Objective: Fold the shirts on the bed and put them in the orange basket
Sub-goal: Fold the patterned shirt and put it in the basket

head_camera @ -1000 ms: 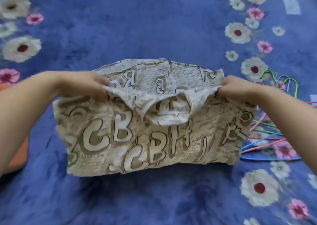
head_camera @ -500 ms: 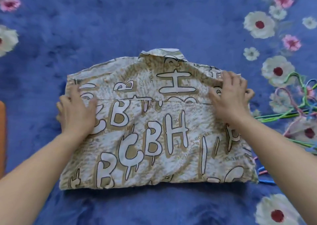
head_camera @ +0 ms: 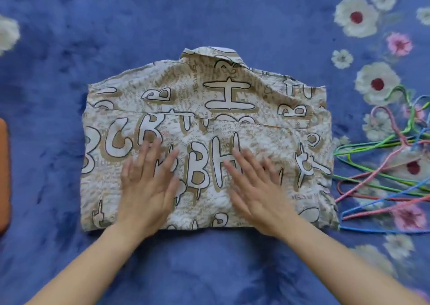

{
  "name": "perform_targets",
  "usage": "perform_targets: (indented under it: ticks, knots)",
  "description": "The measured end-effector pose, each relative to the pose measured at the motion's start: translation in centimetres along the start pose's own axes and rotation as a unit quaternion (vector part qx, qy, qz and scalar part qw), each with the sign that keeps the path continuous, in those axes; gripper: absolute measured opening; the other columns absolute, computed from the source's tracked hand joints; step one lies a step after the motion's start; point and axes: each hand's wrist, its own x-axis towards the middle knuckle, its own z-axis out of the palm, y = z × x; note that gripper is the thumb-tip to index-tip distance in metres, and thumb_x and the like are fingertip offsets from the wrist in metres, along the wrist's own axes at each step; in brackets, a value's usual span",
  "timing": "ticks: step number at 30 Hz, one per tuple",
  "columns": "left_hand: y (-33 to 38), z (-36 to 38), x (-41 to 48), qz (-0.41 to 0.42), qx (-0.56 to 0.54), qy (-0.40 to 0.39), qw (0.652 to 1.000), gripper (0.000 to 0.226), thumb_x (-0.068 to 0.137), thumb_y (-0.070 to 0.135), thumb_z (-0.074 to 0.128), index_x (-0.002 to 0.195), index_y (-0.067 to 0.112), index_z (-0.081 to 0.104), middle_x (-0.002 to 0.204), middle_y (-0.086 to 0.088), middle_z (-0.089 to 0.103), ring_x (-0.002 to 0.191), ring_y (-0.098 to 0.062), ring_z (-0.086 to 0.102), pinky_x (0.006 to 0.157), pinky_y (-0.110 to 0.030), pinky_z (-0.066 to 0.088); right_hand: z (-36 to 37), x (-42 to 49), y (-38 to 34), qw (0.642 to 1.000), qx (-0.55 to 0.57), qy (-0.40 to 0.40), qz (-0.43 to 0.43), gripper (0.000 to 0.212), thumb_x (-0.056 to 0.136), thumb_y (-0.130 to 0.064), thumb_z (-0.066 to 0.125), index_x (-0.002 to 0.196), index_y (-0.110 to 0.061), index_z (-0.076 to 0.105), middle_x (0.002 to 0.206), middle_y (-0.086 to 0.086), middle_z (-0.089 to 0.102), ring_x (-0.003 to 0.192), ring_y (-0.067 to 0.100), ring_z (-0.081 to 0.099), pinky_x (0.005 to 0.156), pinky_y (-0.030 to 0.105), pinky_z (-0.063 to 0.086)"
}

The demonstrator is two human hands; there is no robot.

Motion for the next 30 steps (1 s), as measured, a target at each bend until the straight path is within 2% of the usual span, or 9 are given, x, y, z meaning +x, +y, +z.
perform_targets:
  ticks: [5,8,10,12,14,16,19,23,30]
  knots:
    - [-5.6,0.1,-5.7,-0.164,0.087,-0.084,0.979,0.059,0.094,0.051,0.022,0.149,0.031,0.025,0.159,-0.005,0.012,0.145,-0.029,0.007,0.113,-0.038,-0.015,0.7,-7.6,5.7,0.991,-0.086,-0.063,0.086,0.053,0.102,-0.038,0.011,0.150,-0.017,0.019,0.150,0.006,0.036,0.140,0.023,0.024,0.114,0.040,0.011]
    - [-4.8,-1.8,-6.9,-0.352,-0.024,-0.015,0.936,0.060,0.097,0.036,0.046,0.150,0.024,0.022,0.156,-0.015,0.013,0.141,-0.033,0.011,0.112,-0.052,0.007,-1.6,-9.0,5.6,0.991,-0.022,0.001,0.135,0.047,0.088,-0.024,0.035,0.130,-0.005,0.048,0.134,0.019,0.054,0.126,0.029,0.039,0.106,0.039,0.025]
    - [-3.5,-2.3,-7.7,-0.497,-0.185,0.077,0.844,0.059,0.093,0.030,0.055,0.143,0.012,0.030,0.147,-0.021,0.028,0.132,-0.034,0.029,0.108,-0.047,0.023,-3.2,-9.6,3.0,0.962,0.112,0.055,0.244,0.038,0.082,-0.029,0.040,0.099,-0.002,0.062,0.101,0.015,0.064,0.099,0.031,0.052,0.084,0.037,0.037]
    - [-2.4,-2.2,-7.8,-0.612,-0.400,0.162,0.663,0.039,0.091,0.035,0.058,0.121,0.012,0.048,0.128,-0.016,0.050,0.107,-0.030,0.055,0.088,-0.037,0.048,-4.2,-9.8,0.2,0.848,0.285,0.070,0.441,0.050,0.080,-0.049,0.043,0.072,-0.002,0.057,0.068,0.013,0.059,0.068,0.032,0.055,0.060,0.037,0.037]
    - [-1.2,-2.5,-7.3,-0.636,-0.583,0.175,0.474,0.022,0.092,0.040,0.056,0.105,0.022,0.054,0.114,-0.005,0.059,0.087,-0.017,0.063,0.070,-0.023,0.050,-4.1,-9.8,-1.0,0.623,0.464,0.047,0.628,0.056,0.083,-0.056,0.054,0.071,-0.002,0.057,0.059,0.014,0.057,0.046,0.025,0.055,0.041,0.026,0.035]
    - [-1.1,-2.2,-6.4,-0.619,-0.648,0.171,0.410,0.022,0.095,0.043,0.052,0.109,0.026,0.055,0.122,0.001,0.060,0.103,-0.014,0.062,0.082,-0.024,0.049,-3.3,-9.8,-0.7,0.441,0.605,0.056,0.661,0.033,0.087,-0.047,0.059,0.084,-0.015,0.058,0.073,0.010,0.063,0.055,0.018,0.060,0.042,0.020,0.041]
    - [-2.2,-2.6,-5.2,-0.605,-0.663,0.210,0.387,0.031,0.102,0.040,0.036,0.121,0.023,0.055,0.135,0.003,0.055,0.122,-0.015,0.054,0.092,-0.030,0.048,-2.5,-9.2,2.0,0.354,0.654,0.194,0.640,0.007,0.088,-0.024,0.064,0.091,-0.021,0.059,0.085,-0.002,0.064,0.073,0.013,0.061,0.048,0.021,0.049]
    - [-4.2,-3.8,-7.2,-0.570,-0.672,0.272,0.387,0.040,0.103,0.039,0.032,0.135,0.021,0.048,0.133,0.000,0.057,0.115,-0.016,0.059,0.084,-0.032,0.054,-4.1,-10.2,4.0,0.382,0.684,0.191,0.591,0.019,0.087,-0.003,0.058,0.095,-0.019,0.065,0.078,-0.011,0.072,0.067,0.003,0.068,0.054,0.016,0.053]
    - [-4.3,-2.3,-15.2,-0.682,-0.564,0.207,0.417,0.045,0.103,0.034,0.032,0.142,0.013,0.040,0.142,-0.003,0.048,0.128,-0.020,0.048,0.102,-0.034,0.043,-3.5,-16.1,1.8,0.582,0.517,-0.016,0.628,0.017,0.078,0.010,0.063,0.086,-0.005,0.059,0.082,0.014,0.065,0.061,0.017,0.057,0.045,0.015,0.046]
